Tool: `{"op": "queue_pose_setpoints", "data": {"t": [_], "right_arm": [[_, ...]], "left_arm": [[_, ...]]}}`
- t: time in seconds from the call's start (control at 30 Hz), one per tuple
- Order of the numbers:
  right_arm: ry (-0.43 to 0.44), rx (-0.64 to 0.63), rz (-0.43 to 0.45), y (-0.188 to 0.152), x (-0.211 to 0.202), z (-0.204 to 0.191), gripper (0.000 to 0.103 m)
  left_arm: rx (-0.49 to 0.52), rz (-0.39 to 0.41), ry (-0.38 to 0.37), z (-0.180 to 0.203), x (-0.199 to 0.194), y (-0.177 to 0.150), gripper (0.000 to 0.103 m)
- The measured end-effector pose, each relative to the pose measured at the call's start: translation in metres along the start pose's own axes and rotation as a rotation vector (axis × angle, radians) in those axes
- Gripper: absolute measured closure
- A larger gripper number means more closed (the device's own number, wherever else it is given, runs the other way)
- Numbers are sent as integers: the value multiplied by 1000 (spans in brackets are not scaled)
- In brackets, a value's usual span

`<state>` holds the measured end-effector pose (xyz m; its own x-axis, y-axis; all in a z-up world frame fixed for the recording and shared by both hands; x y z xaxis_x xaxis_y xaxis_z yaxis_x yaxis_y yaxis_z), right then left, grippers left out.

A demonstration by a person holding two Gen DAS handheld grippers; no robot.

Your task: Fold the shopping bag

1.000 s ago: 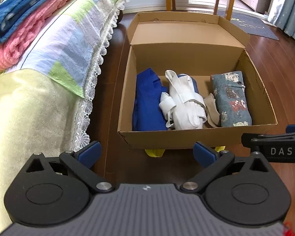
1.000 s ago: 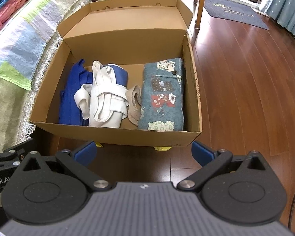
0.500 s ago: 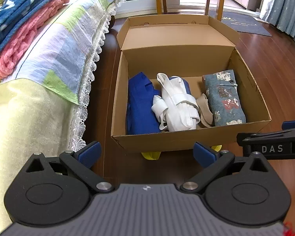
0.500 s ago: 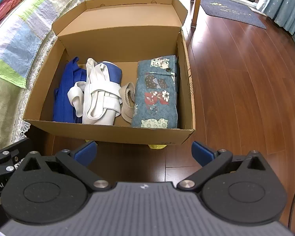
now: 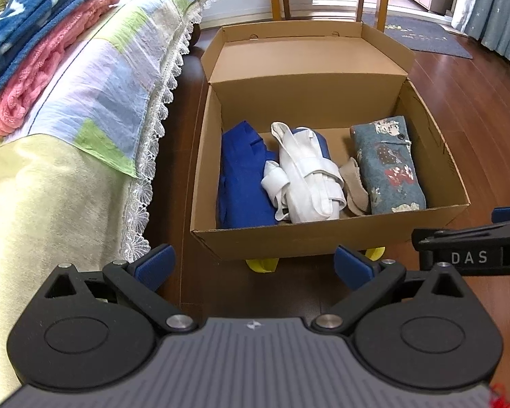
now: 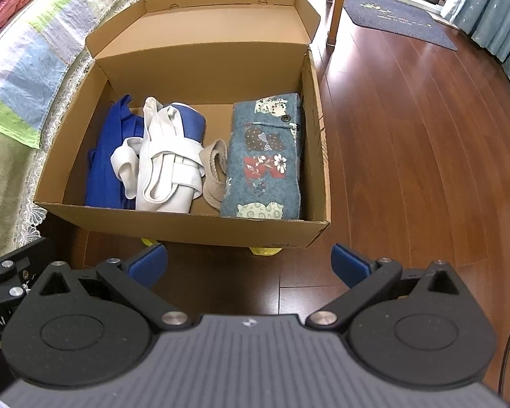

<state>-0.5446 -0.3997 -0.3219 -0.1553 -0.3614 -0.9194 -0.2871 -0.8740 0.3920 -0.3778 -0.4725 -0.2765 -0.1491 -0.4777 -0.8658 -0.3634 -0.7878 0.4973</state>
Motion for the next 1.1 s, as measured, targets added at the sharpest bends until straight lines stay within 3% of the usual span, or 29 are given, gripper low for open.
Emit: {"op": "queue_pose_setpoints", "data": {"t": [0.43,0.8,1.1], "right_arm": [[4,44,-6,0,-2,6,1],[-2,20,-14,-1,0,4,1],[-7,9,-19,-2,0,1,1]], "left_arm": [[78,13,5,11,-3,-2,2],[-32,-19,-33,2,-3,0,2],[42,-11,-7,9,-2,-2,2]]}}
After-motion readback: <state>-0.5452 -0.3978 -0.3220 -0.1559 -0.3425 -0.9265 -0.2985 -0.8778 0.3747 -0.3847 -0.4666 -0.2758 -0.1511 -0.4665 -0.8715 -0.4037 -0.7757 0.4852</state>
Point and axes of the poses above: each gripper's, at about its wrist camera, not at the fingertips, and x roughly the way its jaws point, z to its right, y to its top, the point moved 8 cm from there along x, roughly the way its jaws point, and after that the axes turned 11 degrees about -x, right-handed, at the moved point
